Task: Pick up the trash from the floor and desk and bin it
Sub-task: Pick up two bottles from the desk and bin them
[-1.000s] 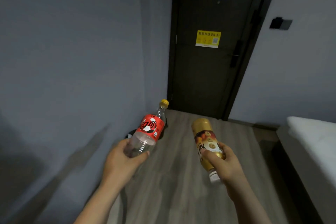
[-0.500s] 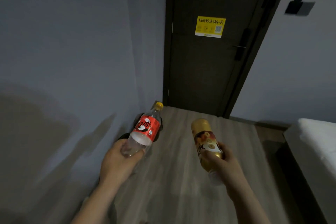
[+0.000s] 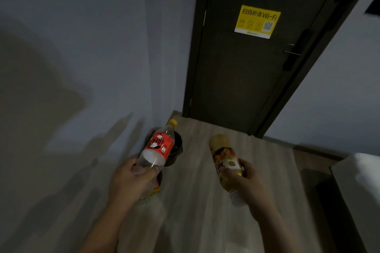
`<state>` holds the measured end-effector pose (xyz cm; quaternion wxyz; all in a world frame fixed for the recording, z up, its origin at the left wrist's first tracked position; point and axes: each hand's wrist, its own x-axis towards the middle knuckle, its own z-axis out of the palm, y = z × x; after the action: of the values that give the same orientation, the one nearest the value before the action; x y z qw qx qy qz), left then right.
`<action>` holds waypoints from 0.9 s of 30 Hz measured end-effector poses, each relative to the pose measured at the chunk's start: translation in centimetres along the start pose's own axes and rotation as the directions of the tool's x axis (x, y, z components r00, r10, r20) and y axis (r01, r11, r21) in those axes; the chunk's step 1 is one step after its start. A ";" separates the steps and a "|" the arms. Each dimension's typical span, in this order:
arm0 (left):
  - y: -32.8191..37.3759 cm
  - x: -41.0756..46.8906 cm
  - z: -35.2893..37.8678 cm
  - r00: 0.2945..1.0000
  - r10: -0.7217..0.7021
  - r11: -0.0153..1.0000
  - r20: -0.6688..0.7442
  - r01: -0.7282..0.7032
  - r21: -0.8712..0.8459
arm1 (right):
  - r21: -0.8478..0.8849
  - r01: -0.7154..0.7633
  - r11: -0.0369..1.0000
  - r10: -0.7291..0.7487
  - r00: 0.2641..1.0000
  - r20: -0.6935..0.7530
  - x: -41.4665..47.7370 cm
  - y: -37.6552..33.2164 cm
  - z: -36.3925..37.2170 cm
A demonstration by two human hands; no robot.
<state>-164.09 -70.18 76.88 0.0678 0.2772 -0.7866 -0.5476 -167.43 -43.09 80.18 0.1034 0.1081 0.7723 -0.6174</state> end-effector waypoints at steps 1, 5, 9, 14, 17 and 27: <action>-0.1 0.9 0.2 1.000 -0.006 1.000 -0.003 0.006 0.011 | -0.007 -0.022 1.000 0.022 1.000 0.008 1.1 -0.2 0.3; 0.1 4.9 1.4 0.999 -0.050 0.998 -0.012 0.051 0.025 | -0.031 -0.058 0.998 0.059 0.998 0.027 6.1 -0.9 1.4; 0.4 9.9 3.2 0.991 -0.135 0.986 0.014 0.133 0.099 | -0.044 -0.080 0.996 0.084 0.992 0.093 12.0 -1.7 2.2; 2.5 16.9 7.6 0.972 -0.235 0.969 -0.001 0.235 0.070 | -0.038 -0.167 0.985 0.170 0.975 0.144 21.5 -3.0 2.3; 3.8 20.9 10.1 0.951 -0.309 0.948 0.035 0.304 0.098 | -0.042 -0.309 0.950 0.311 0.940 0.139 27.5 -4.1 2.0; 3.2 31.1 16.0 0.897 -0.441 0.874 -0.019 0.434 0.221 | -0.227 -0.366 0.902 0.408 0.895 0.178 42.4 -4.0 3.9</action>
<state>-197.86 -72.05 67.41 -0.1014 0.4446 -0.7602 -0.4627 -209.01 -46.07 70.66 0.3199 0.1805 0.7733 -0.5168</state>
